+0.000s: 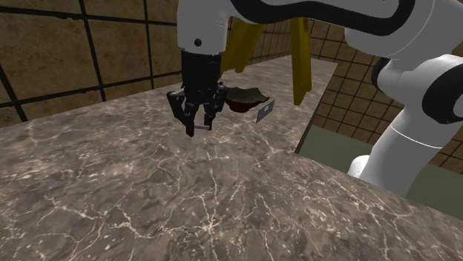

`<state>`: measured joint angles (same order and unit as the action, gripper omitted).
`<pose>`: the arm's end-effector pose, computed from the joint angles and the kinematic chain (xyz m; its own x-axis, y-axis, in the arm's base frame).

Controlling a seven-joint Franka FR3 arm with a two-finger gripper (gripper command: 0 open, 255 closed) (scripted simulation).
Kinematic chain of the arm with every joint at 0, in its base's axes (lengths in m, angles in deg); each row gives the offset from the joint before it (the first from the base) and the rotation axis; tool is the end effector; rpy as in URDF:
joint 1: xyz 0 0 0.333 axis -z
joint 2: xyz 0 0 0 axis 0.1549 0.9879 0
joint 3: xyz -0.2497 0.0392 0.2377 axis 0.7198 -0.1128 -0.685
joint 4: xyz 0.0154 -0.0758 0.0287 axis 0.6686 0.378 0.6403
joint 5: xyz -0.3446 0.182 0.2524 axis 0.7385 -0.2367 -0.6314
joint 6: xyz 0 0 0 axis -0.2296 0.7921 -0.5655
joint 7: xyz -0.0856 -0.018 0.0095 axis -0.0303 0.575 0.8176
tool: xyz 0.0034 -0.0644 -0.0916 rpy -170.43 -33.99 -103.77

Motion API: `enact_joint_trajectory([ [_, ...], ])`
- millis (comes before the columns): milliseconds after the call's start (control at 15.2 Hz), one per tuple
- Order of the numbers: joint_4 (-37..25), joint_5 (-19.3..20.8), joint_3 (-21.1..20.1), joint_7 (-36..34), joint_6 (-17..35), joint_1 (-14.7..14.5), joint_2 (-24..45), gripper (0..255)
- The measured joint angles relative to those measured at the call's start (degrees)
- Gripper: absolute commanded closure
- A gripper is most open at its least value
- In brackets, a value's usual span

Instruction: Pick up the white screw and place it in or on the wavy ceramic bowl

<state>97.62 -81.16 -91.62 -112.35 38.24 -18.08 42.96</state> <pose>0.4528 0.3943 0.6811 0.9909 -0.1313 -0.0305 -0.1317 -0.9912 -0.0117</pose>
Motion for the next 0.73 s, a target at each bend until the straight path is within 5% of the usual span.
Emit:
enact_joint_trajectory([
  [726, -14.03, 2.45, -1.18, -2.25, -9.71, -0.97, 4.94, 255],
])
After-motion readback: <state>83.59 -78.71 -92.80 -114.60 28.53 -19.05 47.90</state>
